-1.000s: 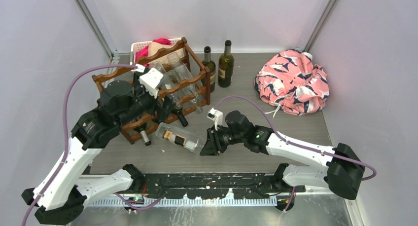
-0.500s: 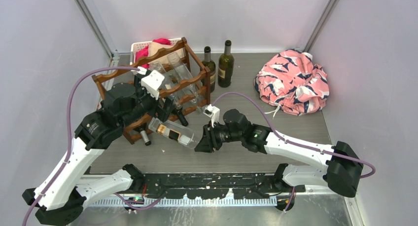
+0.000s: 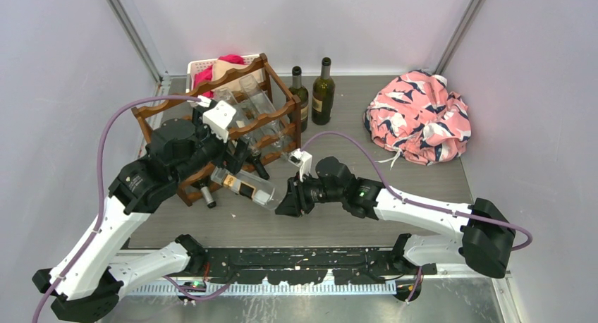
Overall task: Put the wine bottle on the wine rack
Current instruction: Place the wine bottle in the wine rack.
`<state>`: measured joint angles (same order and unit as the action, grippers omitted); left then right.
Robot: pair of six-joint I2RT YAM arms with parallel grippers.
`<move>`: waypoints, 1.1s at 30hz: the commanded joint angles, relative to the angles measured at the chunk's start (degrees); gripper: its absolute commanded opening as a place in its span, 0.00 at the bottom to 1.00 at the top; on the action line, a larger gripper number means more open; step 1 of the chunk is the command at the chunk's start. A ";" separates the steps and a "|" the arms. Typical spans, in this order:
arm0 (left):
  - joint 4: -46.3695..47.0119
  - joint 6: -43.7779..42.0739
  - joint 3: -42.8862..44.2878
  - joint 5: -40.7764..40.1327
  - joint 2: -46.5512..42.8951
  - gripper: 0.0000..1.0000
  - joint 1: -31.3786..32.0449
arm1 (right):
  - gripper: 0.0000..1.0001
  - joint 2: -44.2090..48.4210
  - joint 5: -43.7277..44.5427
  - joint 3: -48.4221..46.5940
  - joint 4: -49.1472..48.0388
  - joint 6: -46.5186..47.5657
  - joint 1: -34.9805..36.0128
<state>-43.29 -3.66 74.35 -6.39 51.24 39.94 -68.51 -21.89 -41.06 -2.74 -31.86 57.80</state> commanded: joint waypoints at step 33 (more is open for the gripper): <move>4.04 -1.00 -1.55 -0.49 -2.90 0.95 -0.39 | 0.01 -2.92 8.79 -7.45 -25.25 0.90 0.76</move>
<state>-42.89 -4.14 72.90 -6.48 49.32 39.94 -72.73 -14.59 -42.33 -10.13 -31.83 58.17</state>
